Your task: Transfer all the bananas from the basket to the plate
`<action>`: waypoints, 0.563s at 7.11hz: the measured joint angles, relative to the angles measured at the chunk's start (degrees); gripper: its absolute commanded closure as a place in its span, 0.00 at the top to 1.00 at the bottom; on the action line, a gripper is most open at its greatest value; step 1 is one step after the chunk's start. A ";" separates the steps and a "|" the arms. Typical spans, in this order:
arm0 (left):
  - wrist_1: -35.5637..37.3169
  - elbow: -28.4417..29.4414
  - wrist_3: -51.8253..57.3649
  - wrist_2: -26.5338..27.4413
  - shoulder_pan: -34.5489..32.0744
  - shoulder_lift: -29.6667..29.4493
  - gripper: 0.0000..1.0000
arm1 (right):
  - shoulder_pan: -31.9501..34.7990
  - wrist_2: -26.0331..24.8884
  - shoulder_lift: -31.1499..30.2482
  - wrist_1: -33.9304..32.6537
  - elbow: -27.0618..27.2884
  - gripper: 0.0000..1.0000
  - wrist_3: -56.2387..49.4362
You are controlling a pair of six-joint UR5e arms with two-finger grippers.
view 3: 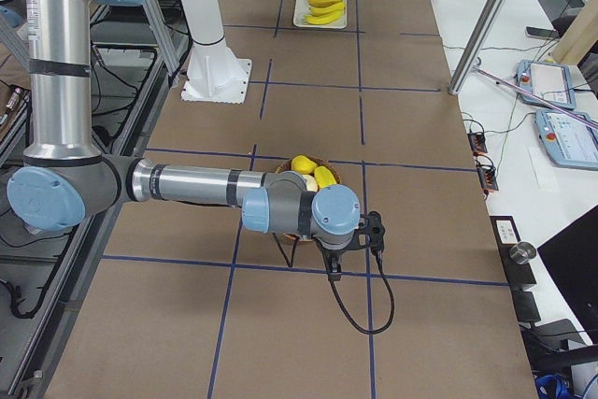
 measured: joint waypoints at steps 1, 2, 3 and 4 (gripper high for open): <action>-0.01 0.17 -0.03 0.01 0.00 -0.07 0.99 | 0.20 -0.33 -0.16 -0.04 0.26 1.00 0.25; -0.01 0.25 -0.05 -0.01 0.00 -0.11 1.00 | 0.27 -0.75 -0.09 -0.23 0.66 1.00 0.89; -0.01 0.31 -0.06 -0.02 -0.01 -0.13 1.00 | 0.30 -1.29 -0.06 -0.53 1.33 1.00 2.22; -0.01 0.35 -0.06 -0.05 0.00 -0.16 1.00 | 0.32 -1.70 -0.17 -0.75 2.00 1.00 3.54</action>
